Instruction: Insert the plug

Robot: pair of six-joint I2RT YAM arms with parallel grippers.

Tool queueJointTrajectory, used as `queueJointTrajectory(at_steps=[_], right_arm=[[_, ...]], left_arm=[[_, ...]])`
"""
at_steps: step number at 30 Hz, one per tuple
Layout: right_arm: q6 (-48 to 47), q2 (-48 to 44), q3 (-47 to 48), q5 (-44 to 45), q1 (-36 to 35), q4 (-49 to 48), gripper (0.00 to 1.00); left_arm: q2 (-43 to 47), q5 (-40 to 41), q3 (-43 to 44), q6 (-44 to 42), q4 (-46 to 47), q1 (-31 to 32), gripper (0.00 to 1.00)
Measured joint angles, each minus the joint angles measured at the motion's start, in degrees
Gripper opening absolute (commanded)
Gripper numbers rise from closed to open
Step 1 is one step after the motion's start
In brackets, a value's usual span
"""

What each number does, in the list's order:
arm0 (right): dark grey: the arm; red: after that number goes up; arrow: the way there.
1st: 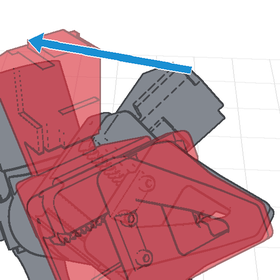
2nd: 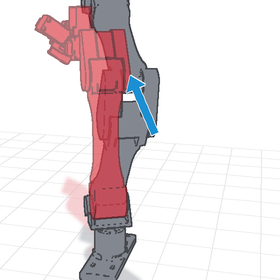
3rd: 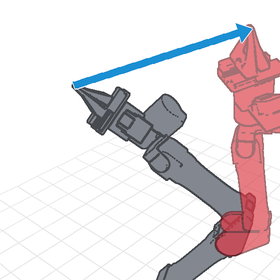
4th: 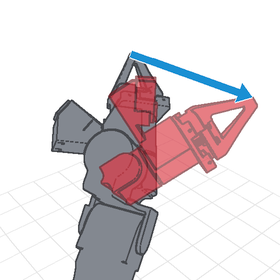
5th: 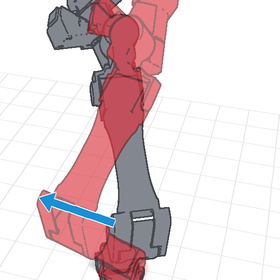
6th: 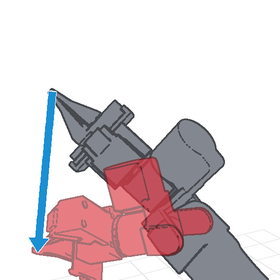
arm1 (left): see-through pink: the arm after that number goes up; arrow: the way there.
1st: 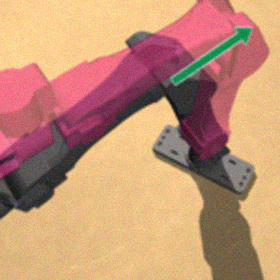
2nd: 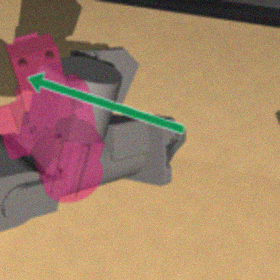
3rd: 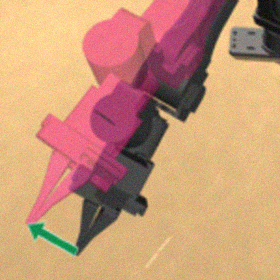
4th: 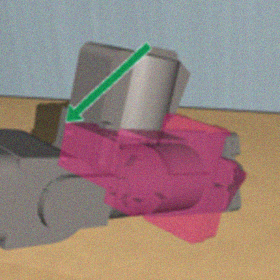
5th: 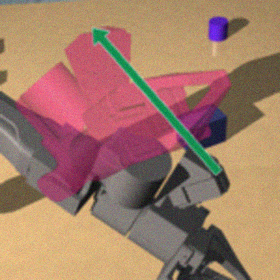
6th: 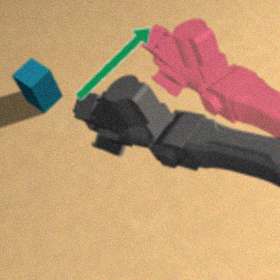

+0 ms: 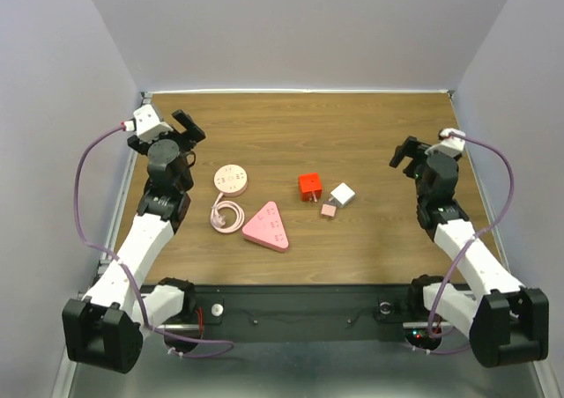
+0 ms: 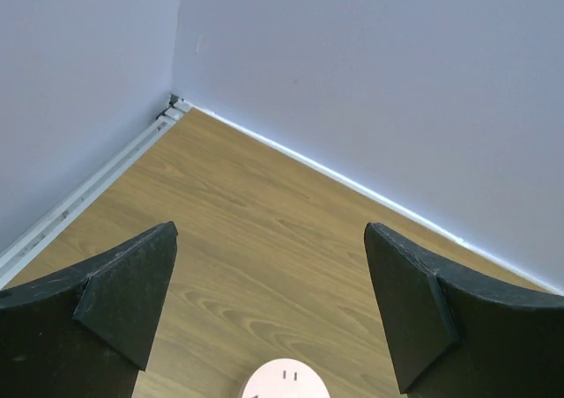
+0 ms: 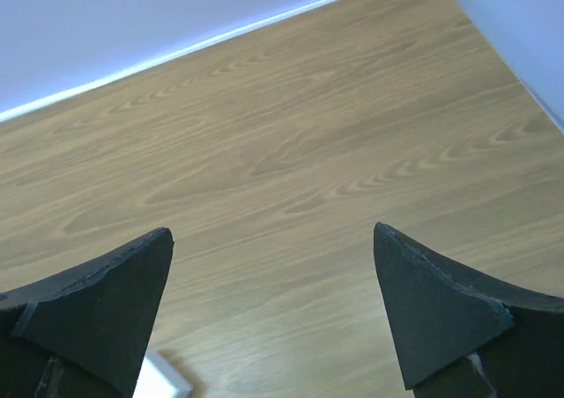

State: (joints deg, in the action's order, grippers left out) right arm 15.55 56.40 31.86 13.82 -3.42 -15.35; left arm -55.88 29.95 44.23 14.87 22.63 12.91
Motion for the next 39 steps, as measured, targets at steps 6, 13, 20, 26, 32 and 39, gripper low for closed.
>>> queueJointTrajectory(at_steps=[6, 13, 20, 26, 32, 39], right_arm=[[-1.92, 10.03, 10.51, 2.10, -13.62, 1.20, 1.00], [-1.62, 30.01, 26.25, 2.12, -23.23, 4.85, 1.00], [-0.17, 43.41, 35.12, 1.57, -28.61, 12.15, 1.00], [0.22, 50.53, 41.88, 1.49, -33.42, 18.88, 1.00], [0.83, 51.87, 43.43, 2.25, -35.93, 23.54, 1.00], [1.25, 53.16, 44.30, 4.26, -36.09, 27.23, 0.99]], left_arm=[[-4.63, -1.05, 0.20, 0.48, -0.81, 1.57, 0.98], [-6.40, -3.21, -1.16, 3.23, -1.38, 5.29, 0.98], [-7.69, -7.02, -3.80, 5.09, -1.53, 8.48, 0.98], [-7.93, -9.86, -4.42, 6.14, -1.70, 9.29, 0.98], [-7.93, -10.78, -4.44, 6.51, -1.70, 9.64, 0.98], [-7.93, -11.82, -4.42, 6.71, -1.75, 9.86, 0.98]])
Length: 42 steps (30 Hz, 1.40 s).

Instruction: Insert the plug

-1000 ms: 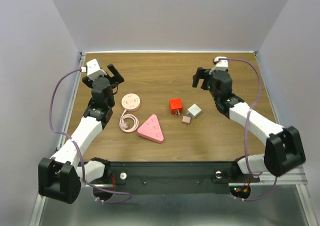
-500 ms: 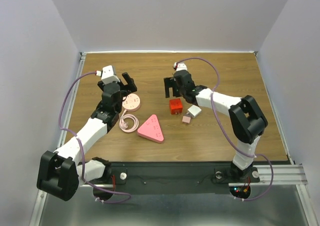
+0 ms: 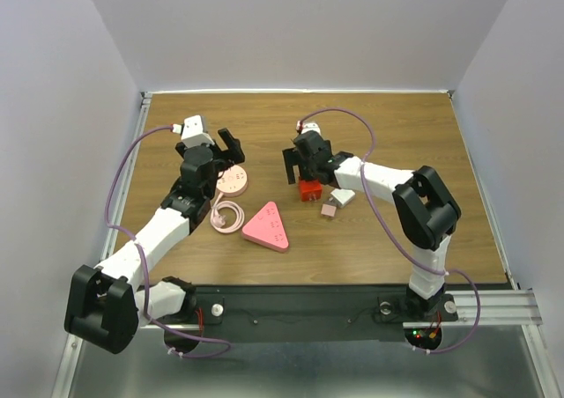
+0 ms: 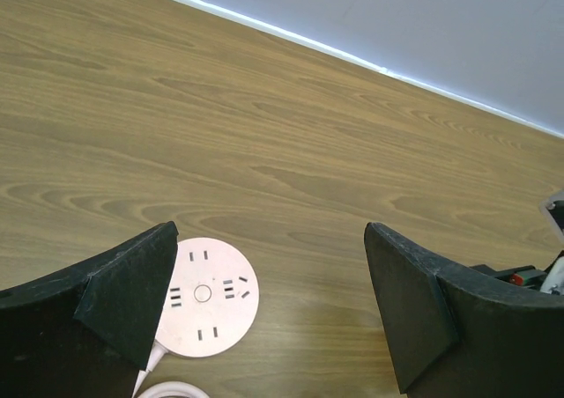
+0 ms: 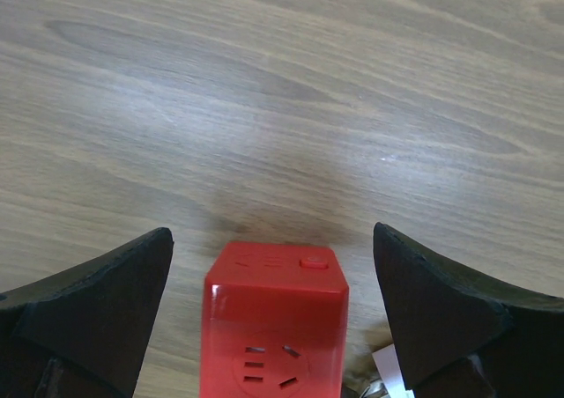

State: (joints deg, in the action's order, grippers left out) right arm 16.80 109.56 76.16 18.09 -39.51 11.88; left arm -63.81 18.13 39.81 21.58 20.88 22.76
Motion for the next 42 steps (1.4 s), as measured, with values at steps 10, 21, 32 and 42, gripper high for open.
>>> queueJointTrajectory(at_steps=[10, 21, 32, 42], right_arm=[[1.01, 2.82, 2.80, -0.20, 0.00, 3.30, 0.17], [2.75, 1.95, 6.36, -1.62, 0.00, 6.16, 0.01], [8.98, -5.01, 10.97, -3.26, 0.00, 5.64, 0.00], [14.32, -5.35, 11.10, -7.45, 0.00, 5.01, 0.01]], left_arm=[[0.00, -1.84, 0.00, 0.66, -0.57, 1.62, 0.98], [0.00, -9.75, -0.02, 1.27, -0.35, 3.61, 0.98], [-3.26, -27.02, -0.02, 3.02, 3.19, 4.17, 0.98], [-6.99, -34.64, -0.02, 7.06, 8.85, 4.24, 0.98]])
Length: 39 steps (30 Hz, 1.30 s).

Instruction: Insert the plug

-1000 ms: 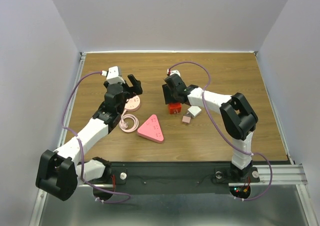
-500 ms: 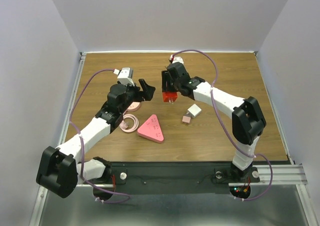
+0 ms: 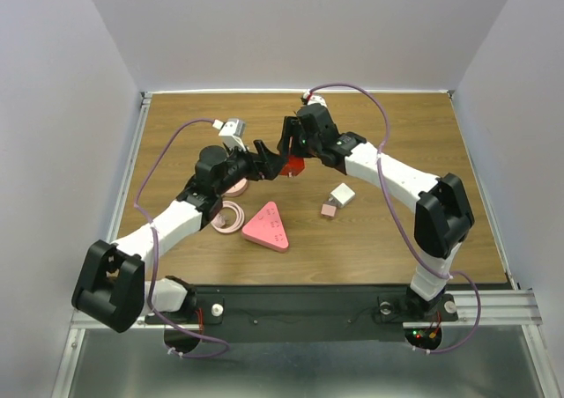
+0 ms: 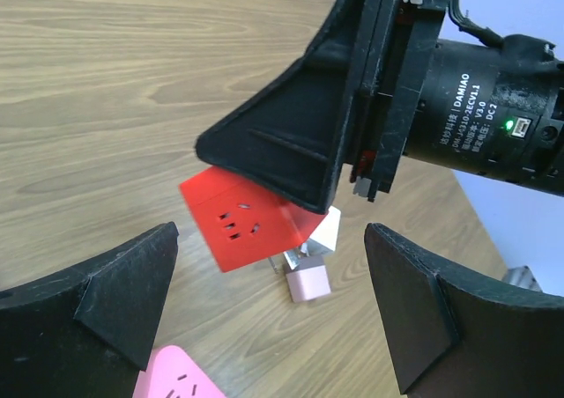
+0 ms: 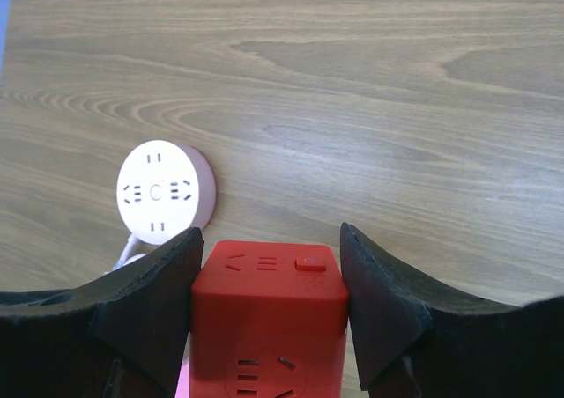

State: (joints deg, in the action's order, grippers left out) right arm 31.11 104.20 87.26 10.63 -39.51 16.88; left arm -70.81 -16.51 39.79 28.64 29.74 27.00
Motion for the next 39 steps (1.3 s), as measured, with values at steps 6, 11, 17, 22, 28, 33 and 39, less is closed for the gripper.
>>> queueJointTrajectory(at_steps=[6, 11, 17, 22, 28, 33, 39], right_arm=[[1.31, -1.38, -0.13, -0.68, 0.00, -0.83, 0.00], [2.21, -3.82, -1.29, -1.01, 0.00, -1.62, 0.01], [2.99, -4.72, -2.69, -3.32, 0.00, -3.63, 0.01], [3.54, -5.44, -5.03, -4.70, 0.00, -4.55, 0.01], [3.72, -6.60, -6.69, -5.97, 0.04, -5.42, 0.00], [3.74, -8.13, -7.98, -5.03, 0.66, -6.34, 0.01], [3.85, -8.66, -10.16, -4.20, 0.81, -7.02, 0.50]], left_arm=[[-2.54, -2.82, 0.00, 1.95, 1.92, 0.00, 0.97], [-3.02, -4.28, 0.00, 2.99, 3.02, 0.00, 0.97], [-4.17, -4.44, 0.00, 3.58, 5.05, 0.00, 0.97], [-6.69, -4.96, 0.00, 4.50, 6.19, 0.04, 0.96], [-8.35, -5.99, 0.00, 6.27, 8.04, 0.33, 0.47], [-10.10, -7.23, 0.11, 6.78, 11.43, 0.31, 0.01], [-12.41, -9.44, 0.13, 6.19, 12.90, 0.39, 0.00]])
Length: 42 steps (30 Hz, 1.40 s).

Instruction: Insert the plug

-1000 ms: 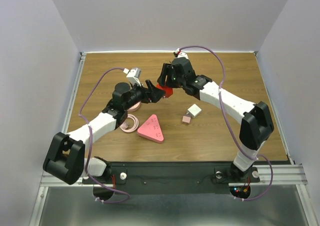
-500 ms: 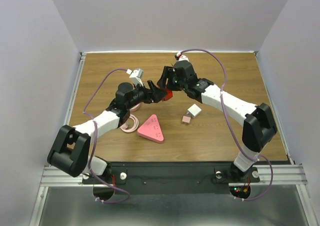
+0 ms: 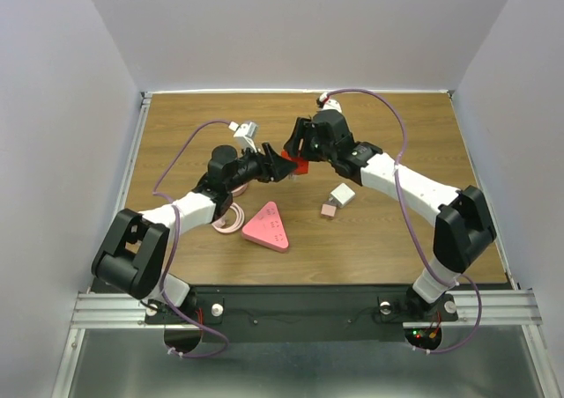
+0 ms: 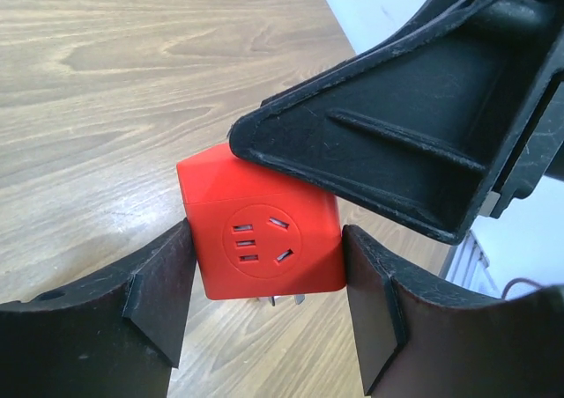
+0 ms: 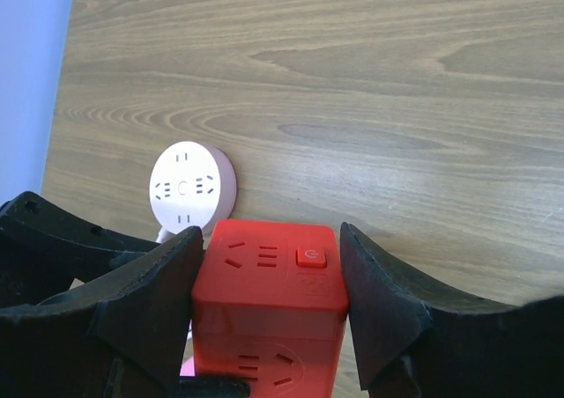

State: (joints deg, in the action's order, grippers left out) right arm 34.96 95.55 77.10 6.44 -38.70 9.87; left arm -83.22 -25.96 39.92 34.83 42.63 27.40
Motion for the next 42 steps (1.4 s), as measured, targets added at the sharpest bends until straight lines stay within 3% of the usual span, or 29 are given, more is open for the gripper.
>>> queueJointTrajectory(at_steps=[2, 5, 12, 21, 29, 42], right_arm=[[-0.04, -0.37, -0.15, 0.24, -0.02, 0.00, 0.70], [-0.42, -1.40, -0.15, 0.63, -0.02, 0.04, 0.84], [-1.75, -5.29, -0.13, 1.03, 0.44, 0.04, 0.98], [-4.28, -7.91, -0.07, -2.95, 4.66, 3.63, 1.00], [-6.97, -7.89, 0.04, -15.19, 5.90, 8.41, 0.99], [-7.02, -7.91, -0.83, -25.53, 5.90, 9.66, 0.99]], left_arm=[[0.02, -0.31, -0.04, -1.22, 0.20, 0.00, 0.00], [0.52, -0.85, -0.15, -4.20, 1.27, 0.04, 0.00], [4.90, -2.29, -2.78, -13.53, 1.57, 1.03, 0.00], [9.29, -1.55, -6.62, -22.97, 1.95, 3.45, 0.00], [10.99, 1.42, -6.60, -28.85, 1.68, 5.31, 0.00], [17.46, 13.40, -10.25, -36.28, 0.02, 9.88, 0.00]])
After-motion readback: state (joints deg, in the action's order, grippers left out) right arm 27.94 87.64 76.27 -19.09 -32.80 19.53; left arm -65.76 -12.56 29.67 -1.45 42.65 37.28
